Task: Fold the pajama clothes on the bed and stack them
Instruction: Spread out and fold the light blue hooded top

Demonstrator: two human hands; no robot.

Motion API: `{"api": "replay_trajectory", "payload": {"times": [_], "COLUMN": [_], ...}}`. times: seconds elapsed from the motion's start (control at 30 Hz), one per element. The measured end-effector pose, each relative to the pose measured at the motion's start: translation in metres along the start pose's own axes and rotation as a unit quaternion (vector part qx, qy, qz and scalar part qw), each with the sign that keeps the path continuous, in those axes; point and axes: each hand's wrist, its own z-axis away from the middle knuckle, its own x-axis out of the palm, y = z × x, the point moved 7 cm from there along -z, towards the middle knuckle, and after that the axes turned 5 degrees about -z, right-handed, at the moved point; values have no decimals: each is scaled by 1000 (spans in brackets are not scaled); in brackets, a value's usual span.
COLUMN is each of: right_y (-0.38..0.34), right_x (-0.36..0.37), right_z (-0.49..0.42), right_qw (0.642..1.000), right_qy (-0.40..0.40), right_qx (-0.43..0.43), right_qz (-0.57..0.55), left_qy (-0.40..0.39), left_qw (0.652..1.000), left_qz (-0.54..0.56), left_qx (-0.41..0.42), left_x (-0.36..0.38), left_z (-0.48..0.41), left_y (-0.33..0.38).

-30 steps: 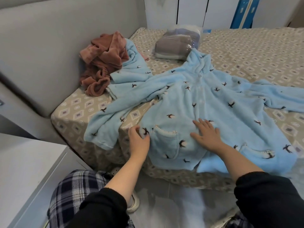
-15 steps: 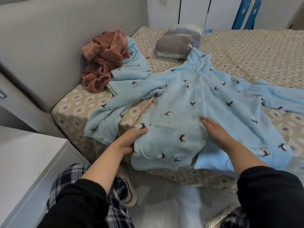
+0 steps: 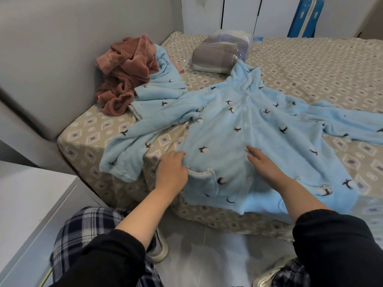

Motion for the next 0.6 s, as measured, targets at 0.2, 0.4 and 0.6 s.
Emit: {"api": "replay_trajectory", "payload": {"times": [0.2,0.4,0.6], "right_y": [21,26,-4], "right_x": [3,-37,41], "right_z": [6,-6,-23], "right_qw": [899,905,878], "right_qy": [-10,135,-11], "right_qx": [-75,118,-70], "right_qz": [432,386,473], "left_qy": [-176,-103,-120], "left_qw": [952,973,975], "left_qz": [-179,-198,-158], "left_qx": [174,60,97], "left_x": [59,61,57], "left_z": [-20,-32,-39], "left_y": [41,4,-5]}}
